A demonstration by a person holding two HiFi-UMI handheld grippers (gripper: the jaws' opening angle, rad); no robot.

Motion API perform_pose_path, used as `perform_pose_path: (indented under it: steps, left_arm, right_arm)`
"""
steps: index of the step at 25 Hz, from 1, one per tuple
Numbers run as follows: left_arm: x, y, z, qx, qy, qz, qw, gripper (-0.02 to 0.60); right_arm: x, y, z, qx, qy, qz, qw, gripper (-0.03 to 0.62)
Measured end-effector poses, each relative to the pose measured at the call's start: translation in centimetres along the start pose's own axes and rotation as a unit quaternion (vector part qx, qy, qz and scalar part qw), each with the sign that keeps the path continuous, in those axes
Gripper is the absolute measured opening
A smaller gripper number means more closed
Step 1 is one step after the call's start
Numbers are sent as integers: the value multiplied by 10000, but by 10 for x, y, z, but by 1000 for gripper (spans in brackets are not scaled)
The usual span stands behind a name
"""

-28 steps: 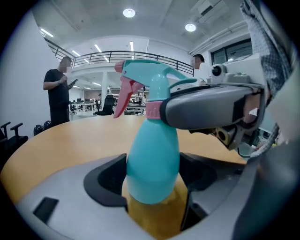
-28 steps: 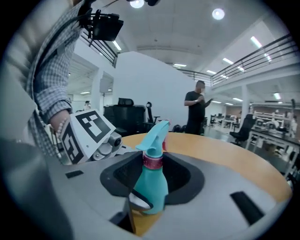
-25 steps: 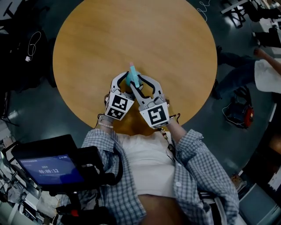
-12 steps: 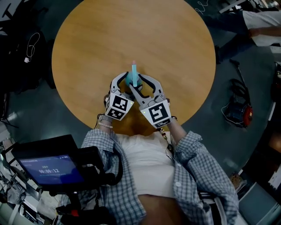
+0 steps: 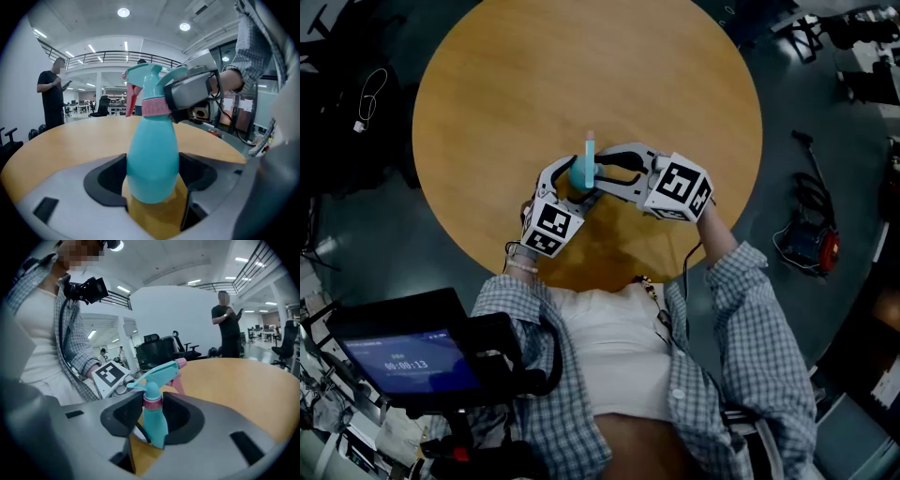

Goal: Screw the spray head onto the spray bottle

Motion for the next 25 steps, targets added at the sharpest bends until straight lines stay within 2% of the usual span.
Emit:
perform_pose_path:
  steps: [2,4,7,10,12,16,18,19,20,22,25]
  left_arm:
    - [0,0,0,29,7,3,10000,354]
    - [0,0,-1,34,16,33,10000,354]
    - [0,-2,-2,-42,13,26,10000,354]
    - [0,-3,-2,-133,21,18,9999,354]
    - [0,-4,-1,-177,22,5,9998,354]
    - [-1,-5,0,-270,37,-36,9996,354]
    - [-1,-6,1,-304,36,-56,9995,354]
    - [-1,-5,1,-306,26,-70,9995,354]
    - [-1,-5,1,-297,18,-79,9995,354]
    - [-1,-4,1,-255,17,-51,9997,354]
    - [-1,-3,1,-186,21,-1,9998,354]
  right_arm:
    - [-2,-3,3,-293,101,-17,9995,123]
    - [-5,-3,3,-392,209,-143,9989,123]
    - [-7,9,3,4,279,-548,9981,121]
    - [-2,30,4,1018,18,-577,9931,121]
    - [3,45,8,1885,-226,-278,9814,121]
    - [7,70,22,3479,-519,397,9352,121]
    - [6,76,28,3890,-548,554,9179,121]
    - [6,76,29,3912,-573,599,9166,121]
    - [7,74,29,3817,-594,614,9203,121]
    - [8,68,23,3371,-604,537,9380,124]
    - [12,55,12,2451,-500,326,9677,133]
Point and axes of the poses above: the fingertips, and each gripper's own axes: z forward along the fingers, y to its left, x out of its underside, the point moved 10 cm from there along -z, backward along the fingers, and after that the axes turned 2 degrees about -z, right-handed, at the moved point
